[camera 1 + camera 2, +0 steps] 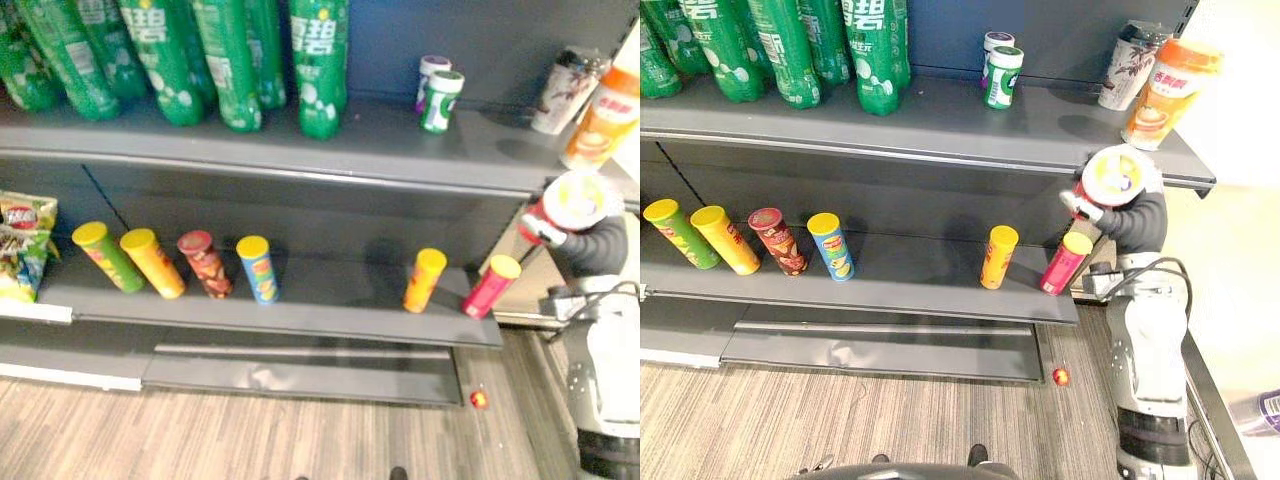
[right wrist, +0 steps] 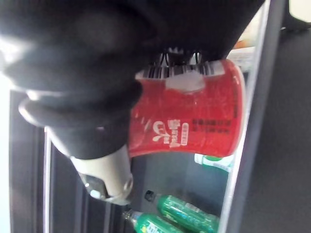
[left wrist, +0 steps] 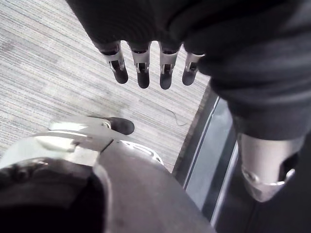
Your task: Put the gum and the chips on the shelf.
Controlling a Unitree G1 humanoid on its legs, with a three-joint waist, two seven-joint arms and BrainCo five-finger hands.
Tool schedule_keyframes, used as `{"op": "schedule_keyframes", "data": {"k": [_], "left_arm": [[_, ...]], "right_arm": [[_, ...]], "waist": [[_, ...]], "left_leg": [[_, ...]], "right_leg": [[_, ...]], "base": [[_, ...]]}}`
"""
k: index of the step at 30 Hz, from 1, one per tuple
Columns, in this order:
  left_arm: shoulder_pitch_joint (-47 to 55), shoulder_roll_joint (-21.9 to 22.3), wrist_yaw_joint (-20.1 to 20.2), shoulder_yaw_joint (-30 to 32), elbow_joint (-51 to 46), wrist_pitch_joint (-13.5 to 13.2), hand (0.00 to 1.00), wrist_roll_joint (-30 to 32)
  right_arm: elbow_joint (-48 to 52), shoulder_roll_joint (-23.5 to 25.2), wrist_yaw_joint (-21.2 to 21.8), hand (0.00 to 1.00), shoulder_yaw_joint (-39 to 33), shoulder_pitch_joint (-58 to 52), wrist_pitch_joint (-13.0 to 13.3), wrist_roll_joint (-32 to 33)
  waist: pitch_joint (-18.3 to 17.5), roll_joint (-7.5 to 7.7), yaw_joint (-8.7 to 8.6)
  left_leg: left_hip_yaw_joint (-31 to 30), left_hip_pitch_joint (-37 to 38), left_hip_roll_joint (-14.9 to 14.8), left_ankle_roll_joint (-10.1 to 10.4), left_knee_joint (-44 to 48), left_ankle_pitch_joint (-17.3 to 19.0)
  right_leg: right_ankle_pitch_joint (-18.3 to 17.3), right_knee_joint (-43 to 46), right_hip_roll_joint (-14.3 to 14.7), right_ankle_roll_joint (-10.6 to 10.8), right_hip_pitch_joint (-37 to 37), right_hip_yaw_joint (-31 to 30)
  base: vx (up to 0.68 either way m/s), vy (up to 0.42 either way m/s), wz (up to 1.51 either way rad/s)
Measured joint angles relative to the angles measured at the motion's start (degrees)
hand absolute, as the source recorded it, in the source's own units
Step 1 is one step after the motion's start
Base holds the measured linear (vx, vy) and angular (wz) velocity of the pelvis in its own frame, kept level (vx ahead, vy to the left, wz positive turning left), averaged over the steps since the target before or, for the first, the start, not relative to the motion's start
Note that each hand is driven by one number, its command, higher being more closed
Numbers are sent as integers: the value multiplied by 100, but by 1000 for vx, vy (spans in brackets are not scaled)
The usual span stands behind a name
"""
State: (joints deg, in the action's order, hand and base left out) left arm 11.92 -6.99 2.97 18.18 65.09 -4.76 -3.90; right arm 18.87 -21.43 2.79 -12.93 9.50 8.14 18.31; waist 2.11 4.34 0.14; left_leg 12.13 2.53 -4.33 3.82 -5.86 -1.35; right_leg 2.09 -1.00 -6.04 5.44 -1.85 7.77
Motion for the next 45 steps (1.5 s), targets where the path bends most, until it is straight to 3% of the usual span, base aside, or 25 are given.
{"op": "schedule_keyframes", "data": {"k": [6,11,16,27,35,45], "left_arm": [[45,-65,-2,-152,-5,37,0,8],[39,-125,-5,-343,-14,137,0,2],[51,-135,-6,-394,-9,238,0,-50],[5,-163,-3,-488,-9,285,0,-262],[-49,-116,-4,-488,-134,284,0,-262],[-87,-145,-4,-552,-189,283,0,-261]], "right_arm": [[-897,-356,-101,100,658,1158,-79,351],[-1942,-668,-207,100,1501,2407,-401,1122],[-2539,-710,-260,100,1832,3196,-545,1319],[-3357,-684,-354,100,2042,3407,-916,1326],[-3490,-655,-310,100,1946,3411,-870,1310],[-3507,-439,-306,100,1631,3408,-705,1129]], "waist": [[-60,71,22],[-61,69,158],[-61,68,223],[-46,51,312],[53,-6,318],[220,39,319]], "left_leg": [[18,24,-2,-39,0,-27],[44,57,-25,-31,0,-33],[7,55,-56,-11,0,-49],[-41,32,-67,-10,0,-53],[-76,-19,-34,-8,0,-71],[-55,-22,-6,13,0,-18]], "right_leg": [[38,-13,5,-18,16,-32],[98,-92,36,-51,64,-52],[103,-110,68,-54,103,-9],[102,-125,81,-54,105,26],[100,-178,59,-51,111,120],[60,-180,27,-35,139,113]], "base": [[-1,-1,-1],[-6,-7,-2],[0,-14,5],[0,-1,0],[3,-7,4],[0,0,0]]}}
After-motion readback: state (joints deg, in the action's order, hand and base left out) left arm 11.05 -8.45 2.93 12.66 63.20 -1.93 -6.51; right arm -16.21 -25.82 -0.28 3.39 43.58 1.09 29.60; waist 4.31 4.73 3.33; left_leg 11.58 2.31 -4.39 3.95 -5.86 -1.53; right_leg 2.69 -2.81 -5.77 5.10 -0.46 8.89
